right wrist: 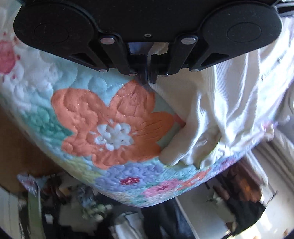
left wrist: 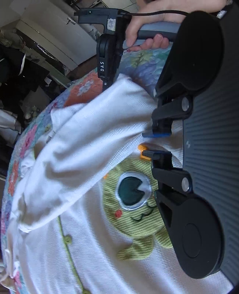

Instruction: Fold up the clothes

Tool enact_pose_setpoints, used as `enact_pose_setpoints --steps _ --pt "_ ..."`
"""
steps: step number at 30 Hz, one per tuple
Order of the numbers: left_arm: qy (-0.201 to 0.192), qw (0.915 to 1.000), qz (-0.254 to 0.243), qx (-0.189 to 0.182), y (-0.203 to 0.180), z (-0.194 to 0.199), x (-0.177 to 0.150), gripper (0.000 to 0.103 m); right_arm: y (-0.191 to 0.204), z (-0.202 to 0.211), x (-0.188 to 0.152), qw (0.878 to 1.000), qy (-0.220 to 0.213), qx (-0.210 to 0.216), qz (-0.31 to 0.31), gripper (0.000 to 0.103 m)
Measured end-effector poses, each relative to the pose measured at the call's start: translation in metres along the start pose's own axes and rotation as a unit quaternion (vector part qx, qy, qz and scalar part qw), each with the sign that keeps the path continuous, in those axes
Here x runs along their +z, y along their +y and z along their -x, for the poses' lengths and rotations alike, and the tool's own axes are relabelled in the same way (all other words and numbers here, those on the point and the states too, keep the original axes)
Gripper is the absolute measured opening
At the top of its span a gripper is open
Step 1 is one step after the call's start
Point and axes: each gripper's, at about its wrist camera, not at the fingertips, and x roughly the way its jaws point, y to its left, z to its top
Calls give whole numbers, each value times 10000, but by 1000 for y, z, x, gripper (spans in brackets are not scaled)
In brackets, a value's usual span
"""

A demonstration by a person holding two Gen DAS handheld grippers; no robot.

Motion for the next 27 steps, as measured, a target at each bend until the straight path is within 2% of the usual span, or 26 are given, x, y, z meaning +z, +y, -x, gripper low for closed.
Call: enact_pose_setpoints --steps 2,4,5,6,9,11,12,13,15,17,19,20,21,22,23,24,26,27 --pt "57 10000 -21 22 0 0 0 29 3 6 -3 9999 -69 -114 87 3" --pt "74 10000 -22 -6 1 2 -3 32 10 13 -5 9977 -106 -605 276 4" --pt "82 9999 -12 -63 1 3 -5 36 12 19 -5 9962 -136 -800 320 10" --pt "86 9999 15 -132 1 2 -6 43 9 27 -6 9968 -181 -757 203 13" --pt "66 9991 242 -350 2 -10 -3 57 -10 47 -12 9964 -185 5 -828 22" --pt "91 9990 297 -324 -1 -19 1 58 -20 50 -23 9882 11 414 -1474 31" --pt "61 9994 229 -268 -4 -22 2 57 -24 48 -29 9833 147 474 -1753 35" --pt "30 9996 149 -218 -8 -23 3 57 -28 46 -35 9773 269 496 -2040 44" --pt "-42 9999 42 -136 -16 -22 1 54 -37 41 -45 9618 340 697 -2625 46" --pt "-77 9999 -4 -65 -18 -21 -3 52 -45 34 -51 9413 395 1118 -3161 47" --pt "-72 10000 -8 -1 -17 -20 -7 51 -48 23 -55 9276 533 1389 -3426 47" --pt "-71 10000 24 -18 -15 -19 -8 51 -47 20 -57 9257 533 1437 -3458 34" --pt "-69 9999 60 -41 -12 -18 -10 51 -44 19 -57 9258 475 1502 -3436 19" --pt "-53 9999 100 -56 -10 -16 -11 51 -41 21 -54 9289 346 1583 -3331 10" --pt "-33 9999 140 -70 -8 -15 -13 51 -35 29 -48 9380 164 1572 -3085 9" --pt "18 9998 163 -73 -7 -13 -15 51 -27 40 -41 9538 -50 1373 -2672 8" --pt "77 9998 152 -70 -5 -9 -19 51 -2 57 -33 9870 -223 424 -1537 5" --pt "79 9998 128 -89 -4 -7 -22 51 9 61 -31 9941 -213 -11 -1060 4"
